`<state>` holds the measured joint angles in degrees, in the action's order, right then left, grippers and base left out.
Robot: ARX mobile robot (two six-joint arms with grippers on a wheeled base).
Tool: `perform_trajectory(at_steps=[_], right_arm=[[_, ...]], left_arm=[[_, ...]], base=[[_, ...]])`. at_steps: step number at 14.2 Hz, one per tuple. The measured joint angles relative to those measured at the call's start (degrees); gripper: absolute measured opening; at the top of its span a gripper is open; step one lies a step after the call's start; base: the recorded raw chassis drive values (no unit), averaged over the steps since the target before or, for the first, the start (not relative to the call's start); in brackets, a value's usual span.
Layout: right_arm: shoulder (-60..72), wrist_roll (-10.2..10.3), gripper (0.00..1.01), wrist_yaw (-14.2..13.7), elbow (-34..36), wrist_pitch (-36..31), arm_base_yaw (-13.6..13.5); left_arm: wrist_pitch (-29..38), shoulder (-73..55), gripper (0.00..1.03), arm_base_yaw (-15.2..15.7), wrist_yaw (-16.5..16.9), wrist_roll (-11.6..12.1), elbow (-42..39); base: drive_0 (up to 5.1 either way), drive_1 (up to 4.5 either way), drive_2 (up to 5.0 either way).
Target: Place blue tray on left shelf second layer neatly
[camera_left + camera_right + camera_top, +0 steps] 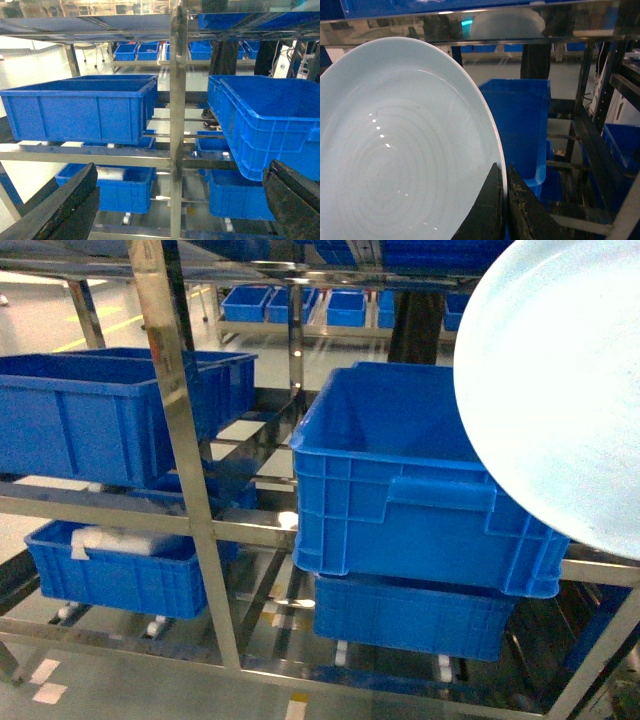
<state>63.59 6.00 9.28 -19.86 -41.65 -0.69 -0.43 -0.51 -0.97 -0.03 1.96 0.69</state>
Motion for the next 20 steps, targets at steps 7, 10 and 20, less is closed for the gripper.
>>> perform_trajectory(at_steps=[7, 10, 20], right_arm=[[-0.3, 0.0, 0.02, 0.2, 0.0, -0.3, 0.0], [0.2, 0.0, 0.02, 0.0, 0.0, 0.0, 0.0], [20.1, 21.0, 0.02, 4.0, -5.7, 2.5, 5.7]], left_arm=[[0.2, 0.0, 0.98, 0.0, -0.2, 0.0, 0.0], [-0.3, 0.0, 0.98, 0.0, 0.0, 0.0, 0.0], [0.0, 0.0, 0.98, 0.0, -0.1, 0.0, 0.0]], base=[[0.0, 3.13, -3.1], [0.2, 4.05, -3.7], [0.0, 0.81, -0.7]])
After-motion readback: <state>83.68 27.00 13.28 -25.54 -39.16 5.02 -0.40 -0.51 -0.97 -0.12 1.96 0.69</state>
